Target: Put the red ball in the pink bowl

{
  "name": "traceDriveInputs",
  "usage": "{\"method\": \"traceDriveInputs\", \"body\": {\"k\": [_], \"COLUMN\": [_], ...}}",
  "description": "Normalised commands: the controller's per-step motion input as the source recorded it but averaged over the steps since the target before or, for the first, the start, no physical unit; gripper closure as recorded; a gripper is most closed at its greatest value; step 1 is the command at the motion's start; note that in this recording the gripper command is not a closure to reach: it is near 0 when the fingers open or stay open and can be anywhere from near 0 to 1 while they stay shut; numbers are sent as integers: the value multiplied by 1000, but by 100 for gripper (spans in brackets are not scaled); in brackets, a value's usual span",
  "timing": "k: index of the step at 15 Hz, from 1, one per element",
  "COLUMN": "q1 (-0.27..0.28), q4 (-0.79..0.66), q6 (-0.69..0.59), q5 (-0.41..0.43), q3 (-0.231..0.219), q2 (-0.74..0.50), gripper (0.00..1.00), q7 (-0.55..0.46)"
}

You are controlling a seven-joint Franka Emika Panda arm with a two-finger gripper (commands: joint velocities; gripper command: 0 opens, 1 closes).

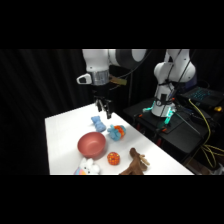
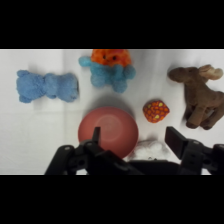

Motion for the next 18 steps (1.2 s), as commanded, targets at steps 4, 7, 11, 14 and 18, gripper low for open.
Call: {"method": "traceDriveInputs", "body": {"k": [4, 7, 11, 14, 18], "q1": [84, 67, 44, 29, 21], "q4": [-4, 122, 254, 311, 360], "q6": [125, 142, 118, 89, 71], "q5": [-27, -1, 38, 47, 67], "q3": [81, 55, 33, 17, 7], "q2": [39, 140, 230, 262, 318], "gripper": [0, 0, 0, 0, 0], "q7": [90, 88, 56, 38, 29]}}
